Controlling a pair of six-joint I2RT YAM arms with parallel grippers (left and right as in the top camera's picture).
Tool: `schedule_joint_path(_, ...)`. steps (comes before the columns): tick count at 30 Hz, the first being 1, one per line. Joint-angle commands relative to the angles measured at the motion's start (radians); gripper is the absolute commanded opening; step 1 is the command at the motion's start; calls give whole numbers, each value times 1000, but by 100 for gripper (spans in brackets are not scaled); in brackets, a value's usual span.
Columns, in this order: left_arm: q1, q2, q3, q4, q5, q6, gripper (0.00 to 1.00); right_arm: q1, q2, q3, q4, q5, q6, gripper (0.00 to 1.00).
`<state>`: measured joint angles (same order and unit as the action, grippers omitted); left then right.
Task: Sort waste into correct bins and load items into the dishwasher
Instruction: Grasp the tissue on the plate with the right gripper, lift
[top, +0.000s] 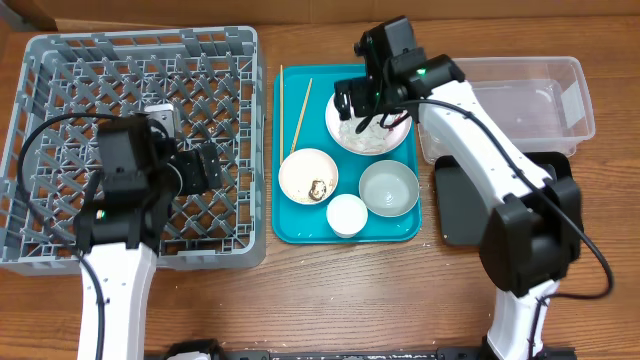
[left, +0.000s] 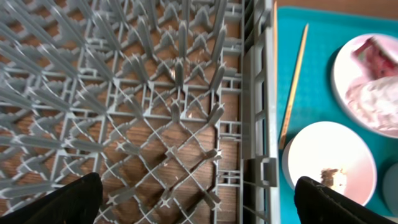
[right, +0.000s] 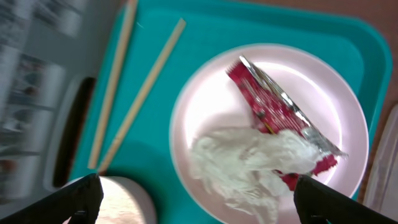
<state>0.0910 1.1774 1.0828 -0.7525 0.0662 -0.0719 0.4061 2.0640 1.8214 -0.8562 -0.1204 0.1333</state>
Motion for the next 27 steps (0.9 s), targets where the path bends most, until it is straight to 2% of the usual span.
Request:
schedule_joint_path(1, -12, 75, 12, 6, -11, 15, 100, -2, 88, 31, -13, 53, 24, 92)
schedule_joint_path(10, -12, 157, 13, 50, -4, 13, 100, -1, 206, 30, -68, 71, 97, 70)
schedule_joint_path(16, -12, 163, 12, 57, -7, 13, 100, -1, 251, 30, -69, 75, 100, 64)
schedule_joint_path(17, -12, 164, 12, 56, -7, 13, 100, -2, 253, 30, -66, 76, 100, 60)
schedule_joint_path(18, -12, 165, 12, 56, -7, 13, 100, -2, 253, 30, -65, 76, 100, 51)
schedule_joint_path(19, -12, 166, 12, 55, -7, 13, 100, -2, 253, 30, -63, 76, 100, 40)
schedule_joint_path(20, -12, 166, 12, 52, -7, 13, 100, -2, 252, 33, -59, 75, 102, 18)
schedule_joint_path(22, -12, 166, 12, 52, -7, 13, 100, -2, 244, 45, -71, 74, 108, 4)
schedule_joint_path(27, -12, 169, 12, 52, -7, 13, 100, -2, 170, 180, -228, 74, 118, 4)
